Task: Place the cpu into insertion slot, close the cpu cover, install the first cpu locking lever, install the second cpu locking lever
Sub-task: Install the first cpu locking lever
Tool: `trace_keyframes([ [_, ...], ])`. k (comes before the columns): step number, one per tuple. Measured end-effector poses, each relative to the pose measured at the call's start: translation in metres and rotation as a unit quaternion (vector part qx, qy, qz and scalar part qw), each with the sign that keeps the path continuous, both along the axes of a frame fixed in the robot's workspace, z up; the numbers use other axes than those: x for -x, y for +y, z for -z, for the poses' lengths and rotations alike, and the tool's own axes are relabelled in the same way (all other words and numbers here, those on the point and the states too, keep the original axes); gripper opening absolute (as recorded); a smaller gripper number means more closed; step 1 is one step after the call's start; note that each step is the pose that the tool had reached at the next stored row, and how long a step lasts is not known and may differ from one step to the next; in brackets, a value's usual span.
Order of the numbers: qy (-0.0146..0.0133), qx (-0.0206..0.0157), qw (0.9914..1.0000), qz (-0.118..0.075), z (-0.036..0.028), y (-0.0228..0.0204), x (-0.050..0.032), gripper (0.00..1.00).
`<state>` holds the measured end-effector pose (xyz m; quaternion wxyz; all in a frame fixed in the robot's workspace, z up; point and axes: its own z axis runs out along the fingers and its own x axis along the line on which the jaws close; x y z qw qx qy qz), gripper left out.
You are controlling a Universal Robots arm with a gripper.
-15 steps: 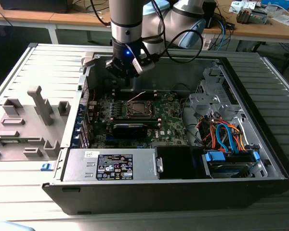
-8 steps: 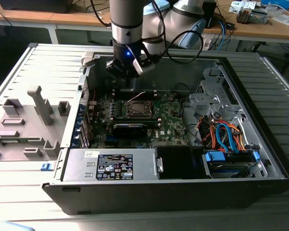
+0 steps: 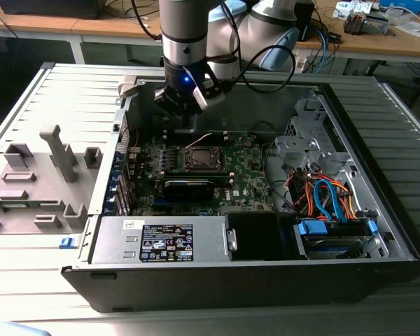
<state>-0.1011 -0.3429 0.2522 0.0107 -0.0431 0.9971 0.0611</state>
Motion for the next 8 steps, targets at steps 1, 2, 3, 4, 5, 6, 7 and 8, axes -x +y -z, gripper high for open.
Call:
trace_keyframes([
  [1,0.0,0.0001,1.0,0.0,0.0004,0.0,-0.0001,0.11],
  [2,0.0,0.0002,1.0,0.0,0.0007,0.0,-0.0001,0.11],
  [3,0.0,0.0003,1.0,0.0,0.0011,0.0,-0.0002,0.11],
  [4,0.0,0.0006,1.0,0.0,0.0018,0.0,-0.0003,0.11],
  [5,0.0,0.001,1.0,0.0,0.0024,0.0,-0.0003,0.11],
  [6,0.0,0.0022,1.0,0.0,0.0031,0.0,-0.0005,0.11],
  [7,0.0,0.0044,0.99999,0.0,0.0034,0.0,-0.0005,0.11],
  [8,0.0,0.0081,0.99997,0.0,0.0036,0.0,-0.0006,0.11],
])
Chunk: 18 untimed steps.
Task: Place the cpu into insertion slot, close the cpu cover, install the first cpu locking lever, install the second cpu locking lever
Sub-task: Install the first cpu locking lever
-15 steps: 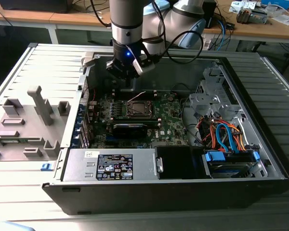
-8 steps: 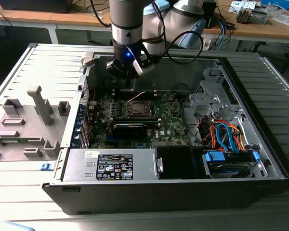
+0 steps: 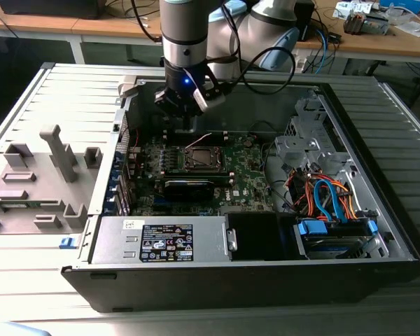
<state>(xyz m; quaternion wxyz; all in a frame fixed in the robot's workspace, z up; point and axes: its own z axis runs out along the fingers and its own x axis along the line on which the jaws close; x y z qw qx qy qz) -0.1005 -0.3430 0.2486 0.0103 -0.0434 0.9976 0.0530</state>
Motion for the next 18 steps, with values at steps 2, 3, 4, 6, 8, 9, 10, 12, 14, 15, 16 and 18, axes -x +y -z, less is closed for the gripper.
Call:
trace_keyframes([
  [2,0.0,0.0112,0.99994,0.0,0.0004,0.0,-0.0003,0.11],
  [3,0.0,0.019,0.99982,0.0,0.0006,0.0,-0.0006,0.11],
  [4,0.0,0.0237,0.99972,0.0,0.0008,0.0,-0.0009,0.11],
  [6,0.0,0.0334,0.99944,0.0,0.0016,0.0,-0.0022,0.11],
  [8,0.0,0.0381,0.99928,0.0,0.0029,0.0,-0.0041,0.11],
  [9,0.0,0.0384,0.99926,0.0,0.0038,0.0,-0.0054,0.11],
  [10,0.0,0.0385,0.99926,-0.001,0.0046,0.0,-0.0062,0.11],
  [12,0.0,0.0385,0.99926,0.0,0.0076,0.0,-0.0073,0.11],
  [14,0.0,0.0385,0.99926,-0.001,0.0107,0.0001,-0.0076,0.11],
  [15,0.0,0.0385,0.99926,-0.001,0.0117,0.0,-0.0077,0.11],
  [16,0.0,0.0385,0.99926,-0.001,0.0125,0.0,-0.0077,0.11],
  [18,-0.0001,0.0386,0.99925,-0.002,0.0146,0.0,-0.0078,0.11],
])
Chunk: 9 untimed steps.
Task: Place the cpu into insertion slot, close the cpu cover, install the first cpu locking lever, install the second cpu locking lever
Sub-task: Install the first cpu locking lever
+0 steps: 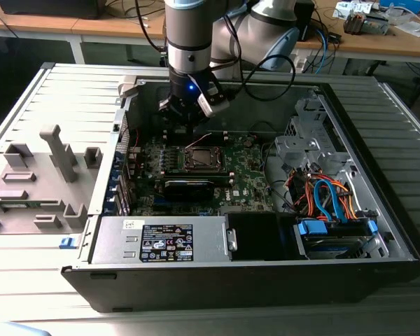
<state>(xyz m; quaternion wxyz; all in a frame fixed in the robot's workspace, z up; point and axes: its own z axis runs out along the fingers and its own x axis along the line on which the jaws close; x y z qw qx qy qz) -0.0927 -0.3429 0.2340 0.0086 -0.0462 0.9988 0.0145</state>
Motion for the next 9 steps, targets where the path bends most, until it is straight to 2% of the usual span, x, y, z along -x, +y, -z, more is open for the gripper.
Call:
trace_keyframes([
  [9,0.0,0.0,0.99999,-0.004,0.0078,0.0,-0.0001,0.11],
])
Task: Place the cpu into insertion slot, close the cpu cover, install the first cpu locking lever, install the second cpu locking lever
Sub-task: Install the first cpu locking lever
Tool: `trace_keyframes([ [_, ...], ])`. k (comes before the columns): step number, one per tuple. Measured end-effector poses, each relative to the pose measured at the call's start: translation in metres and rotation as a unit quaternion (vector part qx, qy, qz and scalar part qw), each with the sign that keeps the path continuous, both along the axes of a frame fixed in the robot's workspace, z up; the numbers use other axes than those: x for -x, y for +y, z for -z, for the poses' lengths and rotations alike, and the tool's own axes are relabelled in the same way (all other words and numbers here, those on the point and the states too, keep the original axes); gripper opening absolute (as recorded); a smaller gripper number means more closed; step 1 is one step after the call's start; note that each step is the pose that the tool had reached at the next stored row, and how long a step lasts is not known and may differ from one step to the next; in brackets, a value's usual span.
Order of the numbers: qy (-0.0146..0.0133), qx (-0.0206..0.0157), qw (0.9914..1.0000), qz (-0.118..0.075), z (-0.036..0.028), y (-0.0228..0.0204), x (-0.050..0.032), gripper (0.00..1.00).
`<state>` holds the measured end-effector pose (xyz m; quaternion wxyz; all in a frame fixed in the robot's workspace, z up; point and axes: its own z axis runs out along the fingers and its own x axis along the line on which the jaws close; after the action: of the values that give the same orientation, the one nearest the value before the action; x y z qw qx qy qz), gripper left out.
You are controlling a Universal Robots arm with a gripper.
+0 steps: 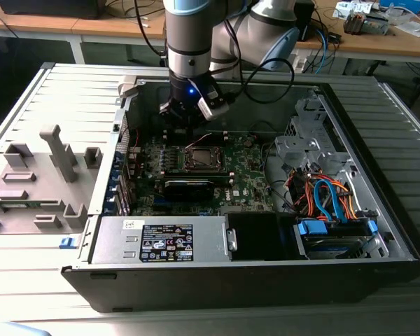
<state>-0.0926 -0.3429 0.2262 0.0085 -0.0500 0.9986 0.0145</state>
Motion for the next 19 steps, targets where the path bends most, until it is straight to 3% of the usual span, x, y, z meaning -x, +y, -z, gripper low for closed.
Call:
trace_keyframes([
  [8,0.0,0.0,1.0,-0.002,0.0066,0.0,-0.0001,0.11],
  [10,0.0,0.0001,0.99994,-0.011,0.0082,0.0001,-0.0003,0.11],
  [19,0.0,0.0001,0.99988,-0.016,0.0112,0.0023,-0.0042,0.11],
])
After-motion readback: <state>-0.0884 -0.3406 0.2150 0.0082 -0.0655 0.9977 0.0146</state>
